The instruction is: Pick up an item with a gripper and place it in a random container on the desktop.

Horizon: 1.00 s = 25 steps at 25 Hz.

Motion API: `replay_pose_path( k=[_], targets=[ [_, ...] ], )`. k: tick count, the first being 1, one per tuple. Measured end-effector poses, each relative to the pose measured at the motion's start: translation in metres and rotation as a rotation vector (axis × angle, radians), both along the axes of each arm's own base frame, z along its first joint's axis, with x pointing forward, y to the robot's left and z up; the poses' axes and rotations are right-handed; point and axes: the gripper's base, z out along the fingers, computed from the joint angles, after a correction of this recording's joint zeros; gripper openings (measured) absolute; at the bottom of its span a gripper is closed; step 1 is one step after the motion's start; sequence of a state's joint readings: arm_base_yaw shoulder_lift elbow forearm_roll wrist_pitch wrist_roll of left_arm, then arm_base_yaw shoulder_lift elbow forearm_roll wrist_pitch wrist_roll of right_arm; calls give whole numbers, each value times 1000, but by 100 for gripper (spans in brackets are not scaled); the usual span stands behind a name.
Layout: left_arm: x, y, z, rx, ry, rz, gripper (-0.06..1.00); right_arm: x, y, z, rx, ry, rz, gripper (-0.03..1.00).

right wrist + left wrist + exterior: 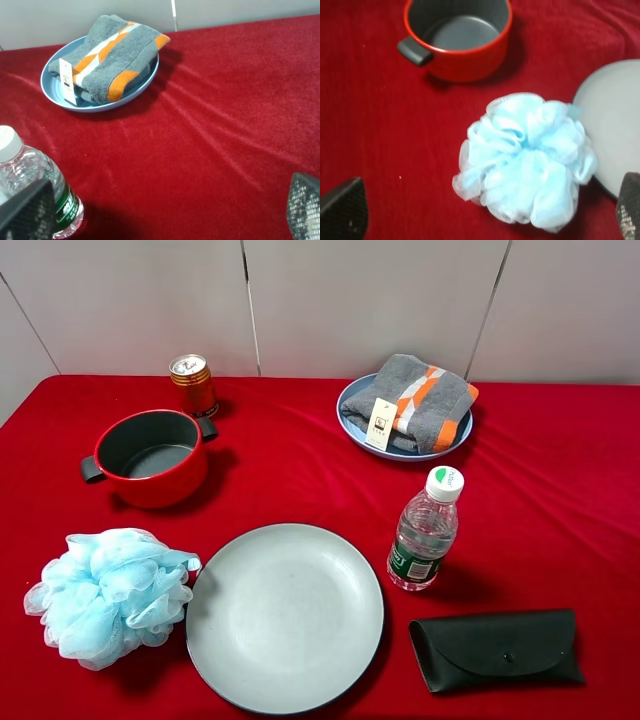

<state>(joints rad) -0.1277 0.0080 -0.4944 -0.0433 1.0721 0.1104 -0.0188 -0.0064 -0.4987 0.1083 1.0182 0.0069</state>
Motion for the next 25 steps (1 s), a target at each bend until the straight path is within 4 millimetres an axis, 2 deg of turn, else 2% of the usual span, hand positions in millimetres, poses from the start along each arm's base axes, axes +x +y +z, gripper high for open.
replay_pose_path(
  k=[25],
  targets=[
    [-1,-1,-1,4,-14,31,99,0,0,0,0,1,0,69]
  ],
)
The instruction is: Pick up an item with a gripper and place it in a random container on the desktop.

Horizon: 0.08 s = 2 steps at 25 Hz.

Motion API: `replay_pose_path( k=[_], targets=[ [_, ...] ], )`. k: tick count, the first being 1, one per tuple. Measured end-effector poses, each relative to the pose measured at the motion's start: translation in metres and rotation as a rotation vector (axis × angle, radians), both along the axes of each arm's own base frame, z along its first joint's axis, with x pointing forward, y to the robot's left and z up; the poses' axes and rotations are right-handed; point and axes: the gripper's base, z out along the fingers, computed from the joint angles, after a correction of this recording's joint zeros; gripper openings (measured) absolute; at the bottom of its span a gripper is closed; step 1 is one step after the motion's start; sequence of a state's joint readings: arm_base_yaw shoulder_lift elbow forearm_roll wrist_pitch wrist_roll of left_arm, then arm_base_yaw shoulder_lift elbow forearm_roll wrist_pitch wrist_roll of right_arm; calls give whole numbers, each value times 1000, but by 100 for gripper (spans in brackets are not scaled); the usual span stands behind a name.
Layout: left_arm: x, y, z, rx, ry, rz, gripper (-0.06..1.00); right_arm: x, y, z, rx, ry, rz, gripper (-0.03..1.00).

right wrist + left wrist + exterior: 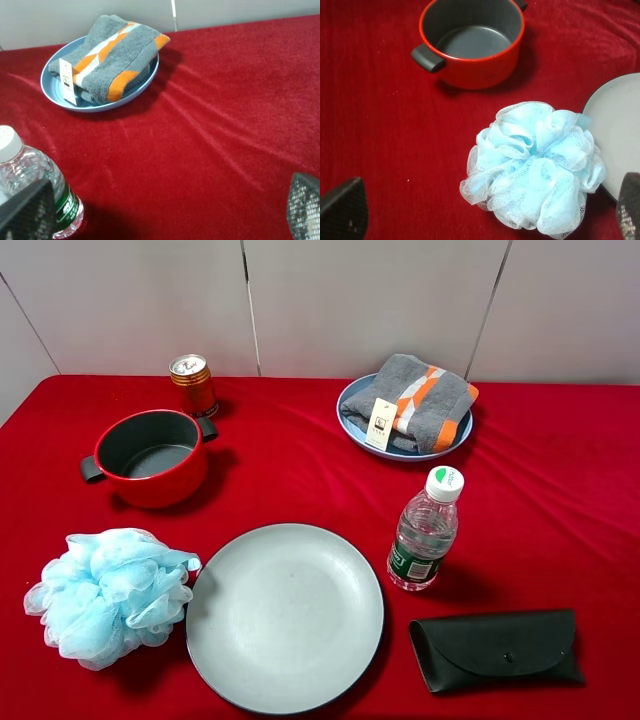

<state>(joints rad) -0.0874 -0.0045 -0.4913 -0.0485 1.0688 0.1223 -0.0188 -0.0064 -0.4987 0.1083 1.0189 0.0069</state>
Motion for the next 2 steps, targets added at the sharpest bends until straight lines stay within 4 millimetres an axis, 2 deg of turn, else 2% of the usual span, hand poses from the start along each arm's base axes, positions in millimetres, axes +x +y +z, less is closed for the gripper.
replay_pose_path(
  k=[2],
  targets=[
    [0,0,0,0,0,0,99,0,0,0,0,0,0,69]
  ],
)
